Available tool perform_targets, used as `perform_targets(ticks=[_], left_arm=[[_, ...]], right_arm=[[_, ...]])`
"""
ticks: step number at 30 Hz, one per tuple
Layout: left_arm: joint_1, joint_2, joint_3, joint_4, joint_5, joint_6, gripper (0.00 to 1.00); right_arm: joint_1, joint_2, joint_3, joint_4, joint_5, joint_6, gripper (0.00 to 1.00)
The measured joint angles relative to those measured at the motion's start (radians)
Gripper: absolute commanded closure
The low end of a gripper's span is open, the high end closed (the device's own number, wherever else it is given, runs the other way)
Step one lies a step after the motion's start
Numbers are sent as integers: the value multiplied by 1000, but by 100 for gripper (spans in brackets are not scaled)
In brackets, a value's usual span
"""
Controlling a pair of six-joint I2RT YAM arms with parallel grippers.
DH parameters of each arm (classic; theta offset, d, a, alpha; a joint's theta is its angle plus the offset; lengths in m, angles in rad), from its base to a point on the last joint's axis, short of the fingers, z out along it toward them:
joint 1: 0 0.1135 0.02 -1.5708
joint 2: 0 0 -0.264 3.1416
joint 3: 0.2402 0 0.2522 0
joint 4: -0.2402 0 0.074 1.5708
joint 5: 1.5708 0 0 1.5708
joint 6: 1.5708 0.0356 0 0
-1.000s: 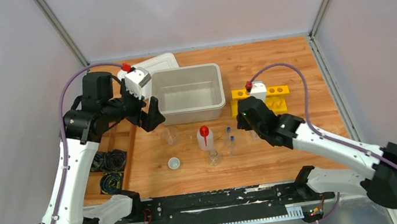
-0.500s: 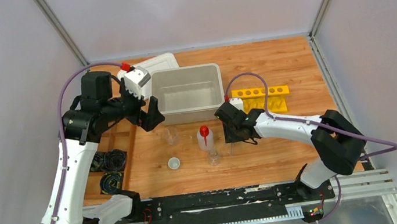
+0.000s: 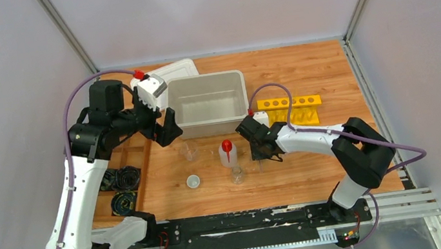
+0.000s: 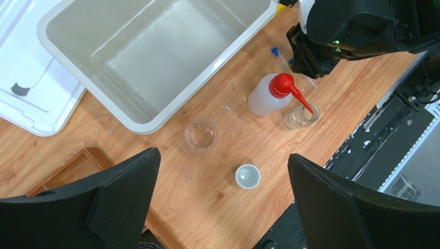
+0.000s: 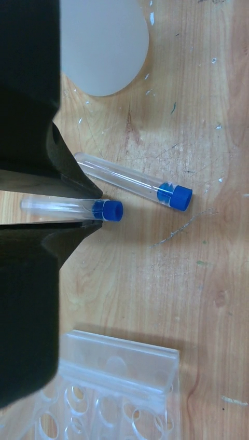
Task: Organize the chemistry lab equipment
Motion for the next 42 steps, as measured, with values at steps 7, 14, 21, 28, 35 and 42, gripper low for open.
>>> perform_targets(ticks=[7,14,21,28,35,42], left_arm=[[0,-2,3,-5,-1,0,0],[0,-2,19,-10,0,0,0],[0,-2,21,-10,27,-2,0],[0,6,47,-13,61,-20,0],[0,20,68,-7,103,-61,5],[0,21,50,-3,165,-90,19]], right_arm=[[-1,-19,0,-7,5,-3,100],[-1,-248,-1,-30,26,-5,100],[0,-540,-2,8,34,-5,100],[52,-488,159,148,5,-21,100],[185,-294,332,354,8,-53,100],[245,-218,357,480,40,-50,100]])
